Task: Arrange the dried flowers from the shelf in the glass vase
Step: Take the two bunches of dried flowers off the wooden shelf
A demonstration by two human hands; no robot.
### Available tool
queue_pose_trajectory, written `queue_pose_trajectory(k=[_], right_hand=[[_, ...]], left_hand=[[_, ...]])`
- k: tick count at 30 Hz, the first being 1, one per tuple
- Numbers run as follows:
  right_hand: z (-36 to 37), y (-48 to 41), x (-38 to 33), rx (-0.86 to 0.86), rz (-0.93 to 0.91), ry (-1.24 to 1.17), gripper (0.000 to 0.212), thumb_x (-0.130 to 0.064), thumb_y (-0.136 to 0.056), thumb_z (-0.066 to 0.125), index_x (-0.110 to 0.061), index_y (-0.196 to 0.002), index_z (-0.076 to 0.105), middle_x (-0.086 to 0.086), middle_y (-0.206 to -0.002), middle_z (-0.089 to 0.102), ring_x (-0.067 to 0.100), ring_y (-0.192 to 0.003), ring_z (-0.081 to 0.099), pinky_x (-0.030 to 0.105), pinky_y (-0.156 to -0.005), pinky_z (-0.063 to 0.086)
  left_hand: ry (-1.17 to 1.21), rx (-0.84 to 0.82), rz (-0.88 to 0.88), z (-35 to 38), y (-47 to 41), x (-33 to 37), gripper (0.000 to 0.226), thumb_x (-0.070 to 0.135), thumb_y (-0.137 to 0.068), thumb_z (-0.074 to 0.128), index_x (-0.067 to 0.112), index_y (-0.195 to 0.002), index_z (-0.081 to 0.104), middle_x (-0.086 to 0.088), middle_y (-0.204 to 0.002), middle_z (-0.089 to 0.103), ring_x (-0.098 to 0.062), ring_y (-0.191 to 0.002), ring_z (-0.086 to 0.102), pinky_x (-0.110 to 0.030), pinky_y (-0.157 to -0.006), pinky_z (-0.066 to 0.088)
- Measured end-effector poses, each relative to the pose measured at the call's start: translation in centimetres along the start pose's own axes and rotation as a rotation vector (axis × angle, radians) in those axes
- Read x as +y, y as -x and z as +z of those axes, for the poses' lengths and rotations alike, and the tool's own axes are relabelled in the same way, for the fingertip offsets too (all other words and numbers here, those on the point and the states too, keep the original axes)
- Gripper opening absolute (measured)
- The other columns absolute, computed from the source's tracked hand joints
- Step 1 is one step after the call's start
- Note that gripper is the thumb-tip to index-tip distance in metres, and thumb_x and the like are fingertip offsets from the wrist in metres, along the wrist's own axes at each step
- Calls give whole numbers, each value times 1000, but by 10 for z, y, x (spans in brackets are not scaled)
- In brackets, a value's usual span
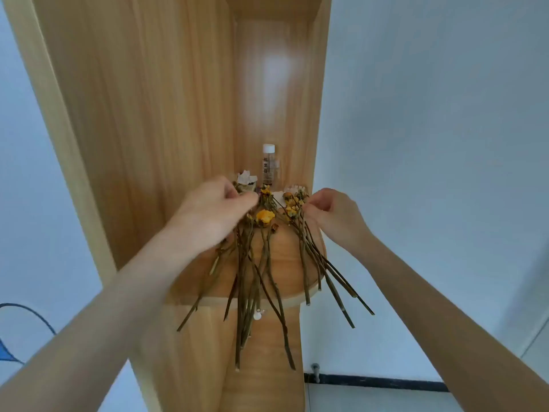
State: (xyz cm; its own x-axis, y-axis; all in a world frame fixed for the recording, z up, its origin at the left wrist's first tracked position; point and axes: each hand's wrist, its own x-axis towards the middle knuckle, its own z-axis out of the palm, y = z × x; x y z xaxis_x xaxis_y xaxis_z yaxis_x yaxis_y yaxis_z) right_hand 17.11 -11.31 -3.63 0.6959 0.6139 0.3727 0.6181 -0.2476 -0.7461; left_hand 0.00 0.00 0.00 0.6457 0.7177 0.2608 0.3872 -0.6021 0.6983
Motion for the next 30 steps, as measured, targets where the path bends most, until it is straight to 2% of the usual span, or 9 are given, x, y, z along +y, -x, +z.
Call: queue_pose_trajectory(k=[2, 3, 5, 8, 12, 18, 21, 24, 30], right_hand=[[6, -5, 6, -81, 55, 157, 24, -29, -89, 58, -12, -105, 55, 0, -95, 57, 17, -93, 55, 23, -68, 37], [10, -9, 12, -129, 91, 225, 36, -33, -88, 59, -8, -113, 50, 6, -102, 57, 22, -97, 55, 26, -72, 39], [21, -13, 21, -204, 167, 329, 57, -41, -87, 59, -3, -125, 41, 14, -119, 54, 28, -107, 52, 31, -81, 42], [35, -17, 33, -222, 221, 428, 69, -46, -83, 61, -3, -130, 35, 17, -129, 49, 34, -118, 47, 42, -95, 44], [45, -22, 40, -196, 250, 500, 66, -37, -81, 65, -3, -129, 36, 18, -127, 47, 34, -120, 43, 42, -95, 42], [52, -31, 39, -195, 291, 457, 52, -15, -85, 59, -1, -129, 36, 19, -122, 51, 35, -111, 52, 41, -91, 48], [54, -35, 39, -197, 285, 469, 45, -8, -86, 54, 0, -127, 38, 18, -118, 54, 34, -105, 56, 37, -82, 48], [56, -37, 38, -213, 277, 498, 33, -5, -86, 52, 2, -118, 48, 17, -109, 55, 32, -98, 58, 33, -73, 45], [56, -38, 39, -260, 232, 543, 12, -1, -87, 48, 1, -96, 57, 12, -93, 50, 25, -82, 52, 30, -70, 42]], left_hand=[[-260, -100, -105, 22, -13, -4, 69, 60, -81, 52, 13, -130, 41, -8, -125, 51, -25, -112, 50, -42, -86, 47], [-346, -137, -155, 34, -20, -10, 87, 65, -78, 52, 10, -140, 26, -14, -140, 38, -33, -126, 39, -46, -99, 40], [-434, -201, -237, 54, -26, -23, 105, 70, -73, 55, 7, -145, 11, -19, -148, 25, -38, -134, 27, -48, -106, 31], [-458, -254, -292, 72, -37, -42, 118, 75, -65, 58, 5, -144, 6, -20, -149, 24, -38, -134, 26, -47, -107, 30], [-527, -234, -317, 84, -45, -43, 119, 77, -64, 57, 4, -144, 7, -17, -149, 24, -37, -134, 25, -45, -104, 29], [-505, -215, -328, 95, -53, -35, 112, 62, -69, 64, 2, -144, 7, -20, -148, 22, -36, -133, 27, -43, -101, 35], [-490, -209, -345, 101, -55, -32, 104, 55, -75, 64, 2, -144, 7, -20, -145, 26, -34, -128, 37, -37, -90, 42], [-491, -196, -357, 105, -59, -31, 92, 42, -84, 62, -1, -144, 7, -19, -141, 34, -30, -121, 46, -33, -76, 41], [-521, -191, -368, 102, -62, -33, 78, 23, -87, 60, -5, -142, 12, -17, -133, 47, -30, -116, 51, -34, -77, 43]])
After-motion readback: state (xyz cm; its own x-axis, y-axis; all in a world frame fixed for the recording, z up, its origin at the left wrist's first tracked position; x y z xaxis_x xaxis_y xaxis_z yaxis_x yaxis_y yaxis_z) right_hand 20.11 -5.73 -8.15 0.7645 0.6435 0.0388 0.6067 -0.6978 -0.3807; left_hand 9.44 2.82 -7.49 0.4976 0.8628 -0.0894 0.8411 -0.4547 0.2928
